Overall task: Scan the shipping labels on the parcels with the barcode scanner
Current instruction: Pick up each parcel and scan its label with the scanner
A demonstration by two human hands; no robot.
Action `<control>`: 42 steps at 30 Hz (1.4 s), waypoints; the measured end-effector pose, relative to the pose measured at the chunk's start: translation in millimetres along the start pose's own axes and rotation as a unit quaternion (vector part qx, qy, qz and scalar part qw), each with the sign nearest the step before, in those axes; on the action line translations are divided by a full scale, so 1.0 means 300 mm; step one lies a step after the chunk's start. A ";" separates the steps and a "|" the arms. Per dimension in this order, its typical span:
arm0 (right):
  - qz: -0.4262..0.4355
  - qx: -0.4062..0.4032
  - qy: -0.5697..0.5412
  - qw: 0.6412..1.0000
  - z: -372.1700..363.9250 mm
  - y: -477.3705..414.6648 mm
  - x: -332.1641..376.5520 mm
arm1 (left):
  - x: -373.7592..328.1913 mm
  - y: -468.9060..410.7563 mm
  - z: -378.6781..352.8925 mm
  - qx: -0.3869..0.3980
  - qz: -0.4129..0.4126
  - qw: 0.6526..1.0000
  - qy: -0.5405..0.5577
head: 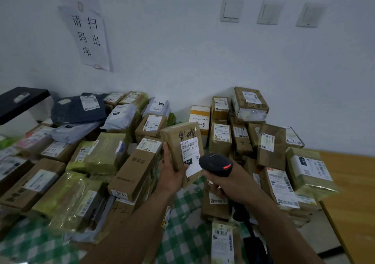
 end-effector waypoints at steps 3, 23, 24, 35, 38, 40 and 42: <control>0.007 0.000 -0.001 1.000 0.010 0.002 0.006 | 0.006 -0.006 -0.009 0.014 0.006 1.000 0.008; 0.067 0.065 0.045 0.995 -0.044 -0.322 0.079 | -0.193 -0.165 0.360 -0.081 0.082 0.991 0.070; 0.066 0.059 0.052 0.995 -0.057 -0.349 0.094 | -0.206 -0.203 0.387 -0.075 0.081 0.992 0.059; 0.003 0.023 0.099 0.995 -0.217 -0.683 0.089 | -0.179 -0.762 0.565 0.006 0.119 0.991 -0.064; -0.020 0.016 0.088 0.996 -0.246 -0.724 0.061 | -0.109 -0.841 0.564 0.038 0.131 0.988 -0.074; -0.028 0.006 0.090 0.996 -0.257 -0.741 0.046 | -0.072 -0.874 0.561 0.047 0.132 0.986 -0.092; -0.030 0.008 0.101 0.994 -0.268 -0.759 0.033 | -0.048 -0.897 0.557 0.050 0.120 0.985 -0.112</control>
Point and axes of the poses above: each hand's wrist, its own y-axis away from the middle knuckle, its own z-axis out of the back of the hand, x = y × z, the point moved 5 cm from there along -y, towards the middle knuckle, and after that the axes turned 4 degrees about z, right-handed, at the moved point
